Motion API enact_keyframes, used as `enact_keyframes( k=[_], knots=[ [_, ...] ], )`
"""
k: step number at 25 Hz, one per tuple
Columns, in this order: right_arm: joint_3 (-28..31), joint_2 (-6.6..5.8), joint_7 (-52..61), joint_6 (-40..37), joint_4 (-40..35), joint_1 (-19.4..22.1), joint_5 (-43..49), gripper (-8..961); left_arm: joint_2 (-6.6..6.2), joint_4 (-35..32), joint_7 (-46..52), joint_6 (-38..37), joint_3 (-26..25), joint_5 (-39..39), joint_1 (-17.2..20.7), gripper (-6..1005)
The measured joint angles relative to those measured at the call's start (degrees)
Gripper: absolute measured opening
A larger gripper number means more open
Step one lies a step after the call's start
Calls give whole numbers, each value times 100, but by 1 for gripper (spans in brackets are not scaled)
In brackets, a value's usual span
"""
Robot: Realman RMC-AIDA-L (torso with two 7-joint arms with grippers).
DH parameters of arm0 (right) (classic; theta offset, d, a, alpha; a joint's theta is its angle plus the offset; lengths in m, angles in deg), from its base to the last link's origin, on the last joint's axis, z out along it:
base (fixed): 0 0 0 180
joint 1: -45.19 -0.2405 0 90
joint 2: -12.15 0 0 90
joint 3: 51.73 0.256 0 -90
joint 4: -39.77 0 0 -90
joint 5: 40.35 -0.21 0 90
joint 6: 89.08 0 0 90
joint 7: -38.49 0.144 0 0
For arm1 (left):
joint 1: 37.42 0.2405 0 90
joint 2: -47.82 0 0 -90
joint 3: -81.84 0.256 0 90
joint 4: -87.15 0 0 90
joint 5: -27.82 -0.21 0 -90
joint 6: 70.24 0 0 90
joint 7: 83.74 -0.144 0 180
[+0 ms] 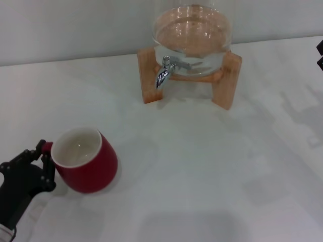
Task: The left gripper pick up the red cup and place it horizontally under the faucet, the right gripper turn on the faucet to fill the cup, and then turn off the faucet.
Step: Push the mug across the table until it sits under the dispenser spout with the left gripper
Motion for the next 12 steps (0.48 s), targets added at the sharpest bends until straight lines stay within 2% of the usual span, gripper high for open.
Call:
enact_keyframes(
  k=[6, 12],
  knots=[
    [-95, 2, 99, -52, -39, -5, 0, 784, -5, 474, 909, 99, 1, 14, -424, 123],
    [-226, 2, 102, -67, -149, 3, 1, 784, -13, 777, 1352, 298, 16, -11, -766, 122]
  ],
)
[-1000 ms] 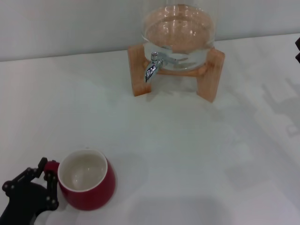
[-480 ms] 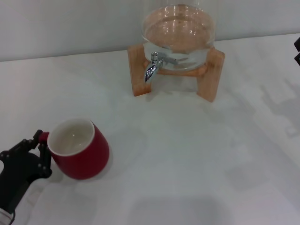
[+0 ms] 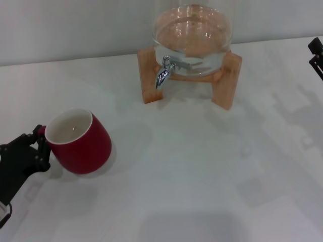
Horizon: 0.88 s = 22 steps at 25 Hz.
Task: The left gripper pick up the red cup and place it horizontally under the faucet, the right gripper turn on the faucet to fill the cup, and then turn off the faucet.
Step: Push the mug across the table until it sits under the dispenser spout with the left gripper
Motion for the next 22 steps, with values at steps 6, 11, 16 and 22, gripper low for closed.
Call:
enact_keyframes(
  k=[6, 11, 16, 22],
  knots=[
    [-89, 0, 1, -4, -74, 1, 0, 784, -10, 131, 154, 273, 35, -96, -318, 122],
    [-134, 0, 1, -19, -86, -6, 0, 784, -12, 139, 147, 443, 35, -157, -472, 122],
    [-137, 0, 1, -24, -87, -12, 0, 784, -12, 142, 110, 663, 30, -163, -622, 123],
    [-137, 0, -1, -27, -88, -12, 0, 784, -12, 160, 107, 945, 37, -188, -882, 123]
  ],
)
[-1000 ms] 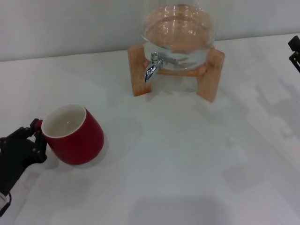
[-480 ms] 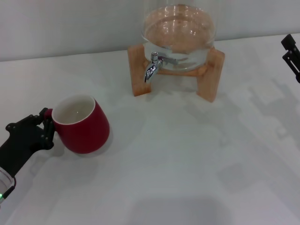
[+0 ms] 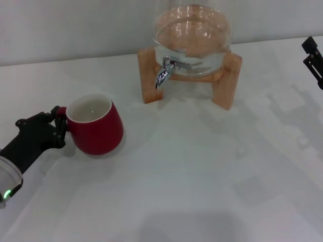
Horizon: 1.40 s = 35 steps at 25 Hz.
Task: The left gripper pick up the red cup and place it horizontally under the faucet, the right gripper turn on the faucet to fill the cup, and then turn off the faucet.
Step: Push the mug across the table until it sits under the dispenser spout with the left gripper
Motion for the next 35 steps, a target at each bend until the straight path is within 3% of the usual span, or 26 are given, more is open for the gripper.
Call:
enact_keyframes(
  k=[9, 35],
  knots=[
    [0, 0, -9, 46, 0, -9, 0, 784, 0, 9, -78, 501, 1, -187, -382, 122],
    [0, 0, -42, 41, 0, -93, 0, 784, 27, -66, -308, 950, 1, -578, -864, 122]
  ],
)
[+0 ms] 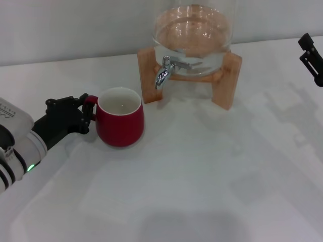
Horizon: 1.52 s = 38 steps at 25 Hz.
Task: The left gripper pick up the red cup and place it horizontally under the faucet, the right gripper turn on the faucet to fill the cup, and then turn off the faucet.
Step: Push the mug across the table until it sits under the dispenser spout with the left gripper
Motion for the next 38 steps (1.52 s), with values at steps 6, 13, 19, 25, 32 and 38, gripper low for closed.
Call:
enact_keyframes(
  k=[6, 13, 19, 25, 32, 38],
  knots=[
    [0, 0, 0, 0, 0, 7, -7, 784, -6, 0, 0, 95, 0, -64, -106, 122],
    [10, 0, 0, -4, 0, -10, -4, 784, 13, -10, 1, 152, 0, -190, -266, 123],
    [-2, 0, 1, -36, 0, -1, 0, 784, 9, -174, -15, 234, 0, -278, -300, 123],
    [-2, 0, 7, -64, 0, 24, 0, 784, 11, -386, -192, 464, 1, -392, -330, 122],
    [-10, 0, 25, -114, 0, 45, 0, 784, 9, -461, -233, 528, 1, -512, -378, 120],
    [-83, 0, 30, -207, 0, 76, 0, 784, 24, -465, -233, 528, 0, -530, -388, 118]
  ],
)
